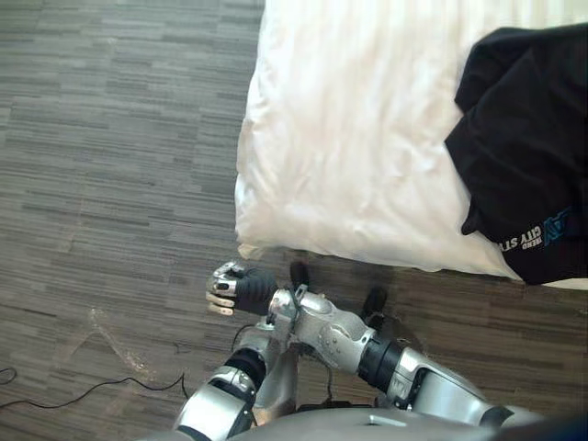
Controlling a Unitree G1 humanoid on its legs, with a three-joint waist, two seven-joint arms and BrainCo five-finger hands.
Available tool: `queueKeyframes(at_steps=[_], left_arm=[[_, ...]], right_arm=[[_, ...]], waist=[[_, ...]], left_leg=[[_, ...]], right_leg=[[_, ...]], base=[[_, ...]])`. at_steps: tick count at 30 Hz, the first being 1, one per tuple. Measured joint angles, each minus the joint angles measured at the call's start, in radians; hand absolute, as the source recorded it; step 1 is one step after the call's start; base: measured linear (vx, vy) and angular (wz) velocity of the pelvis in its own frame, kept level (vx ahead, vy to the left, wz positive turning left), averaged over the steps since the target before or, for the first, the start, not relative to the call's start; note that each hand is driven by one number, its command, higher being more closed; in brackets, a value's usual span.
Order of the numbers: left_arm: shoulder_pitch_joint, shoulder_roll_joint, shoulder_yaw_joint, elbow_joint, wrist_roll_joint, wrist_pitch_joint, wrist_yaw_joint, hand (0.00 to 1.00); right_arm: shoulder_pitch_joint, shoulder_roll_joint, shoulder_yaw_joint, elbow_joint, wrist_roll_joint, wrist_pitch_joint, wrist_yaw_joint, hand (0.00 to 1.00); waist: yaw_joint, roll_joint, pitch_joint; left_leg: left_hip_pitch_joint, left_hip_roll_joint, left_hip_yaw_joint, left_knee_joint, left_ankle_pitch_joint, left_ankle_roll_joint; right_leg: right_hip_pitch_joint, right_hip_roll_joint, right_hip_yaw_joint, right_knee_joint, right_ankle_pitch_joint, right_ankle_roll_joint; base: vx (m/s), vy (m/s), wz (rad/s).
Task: Tidy the bed and pick cloth on bed and put in laundry
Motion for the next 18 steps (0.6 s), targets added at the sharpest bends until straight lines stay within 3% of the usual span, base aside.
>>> queueKeyframes(at_steps=[6,11,15,18], left_arm=[[0.045,0.049,-0.029,0.034,0.057,-0.039,0.001,0.00],[0.060,0.064,-0.032,0.035,0.080,-0.078,-0.001,0.00],[0.036,0.065,-0.038,0.034,0.080,-0.100,-0.001,0.00],[0.019,0.067,-0.038,0.035,0.081,-0.095,0.000,0.00]], right_arm=[[0.060,-0.043,0.066,-0.059,-0.042,-0.010,0.007,1.00],[0.057,-0.044,-0.033,-0.060,-0.029,-0.018,-0.077,1.00],[-0.009,-0.042,-0.083,-0.061,-0.031,-0.077,-0.134,1.00],[-0.043,-0.023,-0.116,-0.061,-0.031,-0.121,-0.176,1.00]], waist=[[-0.002,0.005,-0.023],[-0.004,0.026,-0.025],[-0.003,0.065,-0.015],[0.000,0.072,-0.009]], left_leg=[[0.055,0.005,0.002,0.000,-0.015,0.009],[0.034,0.017,0.005,0.000,-0.012,0.009],[-0.037,0.023,0.009,0.000,0.009,0.012],[-0.067,0.024,0.011,0.000,0.025,0.016]], right_leg=[[0.062,0.012,0.000,-0.031,0.006,0.002],[0.035,0.024,0.006,-0.029,0.010,-0.005],[-0.060,0.022,0.023,0.010,0.009,-0.015],[-0.101,0.017,0.027,0.040,0.000,-0.022]], base=[[-0.02,0.000,-0.07],[-0.01,-0.034,-0.06],[0.00,-0.052,-0.04],[0.03,-0.074,0.02]])
